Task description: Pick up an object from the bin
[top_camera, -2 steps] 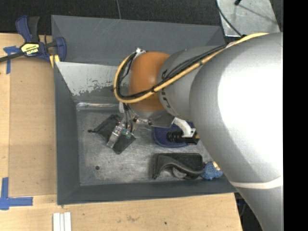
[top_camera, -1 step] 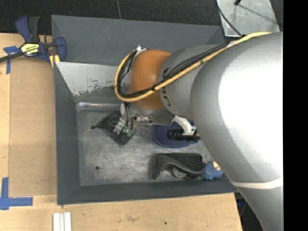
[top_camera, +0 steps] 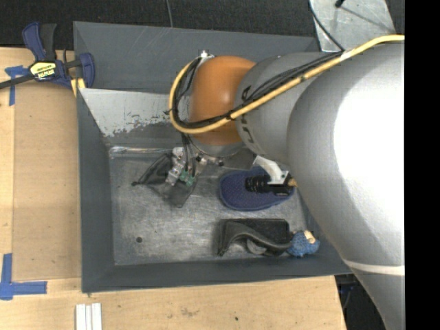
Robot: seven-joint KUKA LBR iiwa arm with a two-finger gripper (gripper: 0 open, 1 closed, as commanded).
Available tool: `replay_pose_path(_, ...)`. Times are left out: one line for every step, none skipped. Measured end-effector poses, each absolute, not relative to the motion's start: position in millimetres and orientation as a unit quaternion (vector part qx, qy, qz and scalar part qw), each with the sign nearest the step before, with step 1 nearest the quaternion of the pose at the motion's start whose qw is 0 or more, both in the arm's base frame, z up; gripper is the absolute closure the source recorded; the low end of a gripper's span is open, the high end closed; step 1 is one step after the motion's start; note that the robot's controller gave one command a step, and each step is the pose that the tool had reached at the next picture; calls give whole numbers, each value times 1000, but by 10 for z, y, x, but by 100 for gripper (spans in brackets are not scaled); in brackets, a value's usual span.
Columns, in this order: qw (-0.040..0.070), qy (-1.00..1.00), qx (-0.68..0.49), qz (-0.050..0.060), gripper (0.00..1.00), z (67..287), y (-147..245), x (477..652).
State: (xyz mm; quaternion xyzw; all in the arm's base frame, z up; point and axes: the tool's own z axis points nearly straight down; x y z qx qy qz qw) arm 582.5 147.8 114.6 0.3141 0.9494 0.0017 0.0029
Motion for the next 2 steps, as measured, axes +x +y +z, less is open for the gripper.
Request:
replay_pose_path(4, 950, 313, 3, 100, 1883, 1474, 5851)
replay_pose_path(2, 950, 311, 1, 100, 1990, 1474, 5862)
